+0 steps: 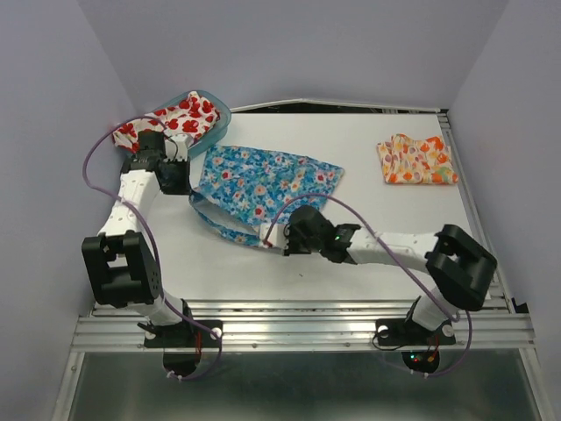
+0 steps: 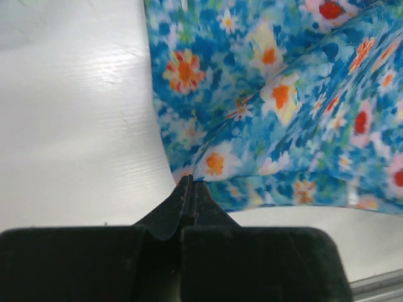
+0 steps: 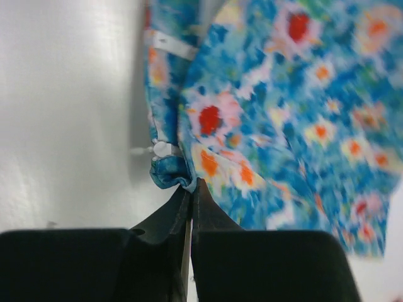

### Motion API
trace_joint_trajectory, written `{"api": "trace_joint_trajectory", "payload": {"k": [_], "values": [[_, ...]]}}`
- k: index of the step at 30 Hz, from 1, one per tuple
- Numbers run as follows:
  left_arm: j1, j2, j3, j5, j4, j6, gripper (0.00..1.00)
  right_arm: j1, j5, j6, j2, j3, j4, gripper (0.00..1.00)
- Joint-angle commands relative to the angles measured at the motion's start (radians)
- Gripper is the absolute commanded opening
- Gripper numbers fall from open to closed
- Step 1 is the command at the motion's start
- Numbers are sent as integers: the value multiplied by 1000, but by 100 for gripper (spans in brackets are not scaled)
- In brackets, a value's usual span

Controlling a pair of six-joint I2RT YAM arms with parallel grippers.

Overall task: Fold and stack the skirts
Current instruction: Flatten the skirt out

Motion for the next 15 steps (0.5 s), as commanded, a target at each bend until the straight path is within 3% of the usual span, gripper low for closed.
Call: {"api": "trace_joint_trajectory", "payload": {"k": [1, 9, 15], "values": [[23, -133, 89, -111, 10, 29, 0, -217, 17, 57, -205, 94, -92, 1], [23, -302, 93, -186, 84, 60, 0, -415, -142, 157, -349, 221, -218, 1], [22, -346, 225, -81, 53, 112, 0, -513, -156, 171, -310, 434, -255, 1]]}}
